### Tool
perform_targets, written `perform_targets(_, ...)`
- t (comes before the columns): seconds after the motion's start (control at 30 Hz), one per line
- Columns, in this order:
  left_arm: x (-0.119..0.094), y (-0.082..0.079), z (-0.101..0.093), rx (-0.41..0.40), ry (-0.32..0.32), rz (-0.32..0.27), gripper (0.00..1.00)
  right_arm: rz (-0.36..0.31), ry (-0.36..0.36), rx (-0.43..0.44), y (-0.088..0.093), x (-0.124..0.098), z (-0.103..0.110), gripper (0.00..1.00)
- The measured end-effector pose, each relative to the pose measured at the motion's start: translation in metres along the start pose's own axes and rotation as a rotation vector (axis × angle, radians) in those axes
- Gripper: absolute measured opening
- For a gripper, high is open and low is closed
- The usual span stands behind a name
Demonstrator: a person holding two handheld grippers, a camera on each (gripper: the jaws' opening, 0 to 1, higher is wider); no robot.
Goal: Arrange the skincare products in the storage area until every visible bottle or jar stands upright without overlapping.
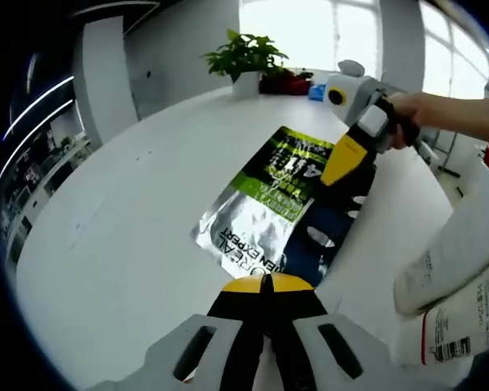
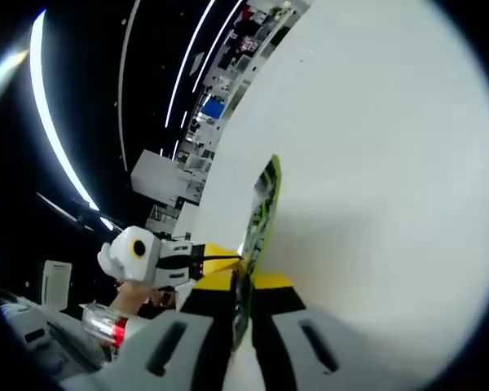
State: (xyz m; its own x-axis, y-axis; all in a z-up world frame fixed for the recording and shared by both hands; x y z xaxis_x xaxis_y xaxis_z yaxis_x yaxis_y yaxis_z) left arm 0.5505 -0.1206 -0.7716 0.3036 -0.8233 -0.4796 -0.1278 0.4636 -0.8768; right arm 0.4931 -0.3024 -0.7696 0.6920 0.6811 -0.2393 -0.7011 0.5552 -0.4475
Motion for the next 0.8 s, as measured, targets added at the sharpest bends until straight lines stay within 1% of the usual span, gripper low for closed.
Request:
perform_targets(0.23, 0.008, -0.006, 0.006, 0.002, 0.0, 0.012, 0.0, -0.028, 0.02, -0.011, -0.003, 0.0, -0.003, 0.03)
perform_targets(0.27, 0.008, -0.006, 0.006, -0.004, -0.002, 0.01, 0.0, -0.046, 0.033, -0.024, -0.006, 0.0, -0.005, 0.03)
perform_targets(0.33, 0.01, -0.006, 0.007, -0.022, -0.016, 0.005, 0.0, -0.052, 0.032, -0.027, -0.006, 0.0, -0.005, 0.02)
perform_targets(0.43, 0.01, -0.007, 0.006, -0.045, -0.031, 0.012, 0.0, -0.061, 0.035, -0.031, -0.006, 0.0, -0.006, 0.02)
perform_targets(0.5, 0.01, -0.007, 0.006, -0.041, -0.032, 0.012, 0.0, -0.066, 0.036, -0.042, -0.005, 0.0, -0.006, 0.01)
perform_targets(0.57, 0.01, -0.008, 0.007, -0.066, -0.039, 0.016, 0.0, -0.069, 0.036, -0.052, -0.004, 0.0, -0.006, 0.01)
perform_targets(0.6, 0.009, -0.008, 0.009, -0.088, -0.091, 0.023, 0.0, -0.071, 0.035, -0.054, -0.005, 0.0, -0.006, 0.01)
perform_targets(0.67, 0.007, -0.009, 0.012, -0.08, -0.088, 0.021, 0.01, -0.071, 0.033, -0.067, -0.006, 0.0, -0.005, 0.01)
perform_targets(0.7, 0.006, -0.009, 0.013, -0.102, -0.087, 0.015, 0.04, -0.072, 0.031, -0.07, -0.006, 0.0, -0.005, 0.01)
perform_targets(0.73, 0.004, -0.009, 0.014, -0.149, -0.077, 0.008, 0.06, -0.073, 0.03, -0.072, -0.007, -0.001, -0.005, 0.01)
perform_targets(0.8, -0.001, -0.011, 0.018, -0.16, -0.079, -0.006, 0.08, -0.075, 0.025, -0.083, -0.01, -0.002, -0.004, 0.01)
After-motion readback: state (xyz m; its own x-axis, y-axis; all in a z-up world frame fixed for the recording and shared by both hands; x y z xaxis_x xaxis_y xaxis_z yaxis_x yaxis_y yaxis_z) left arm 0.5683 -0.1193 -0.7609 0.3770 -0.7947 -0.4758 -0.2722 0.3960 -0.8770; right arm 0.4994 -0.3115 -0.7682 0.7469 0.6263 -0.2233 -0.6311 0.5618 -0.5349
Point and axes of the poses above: the point that each gripper's makers call its tool centre point, and the gripper's own axes: x roughly forward along the fingers, z roughly to its left, y roughly out of its underside, the point moved 8 cm from there along -x, roughly backward along the fingers, and after that the axes turned 12 degrees about -z, right-handed, at the moved point
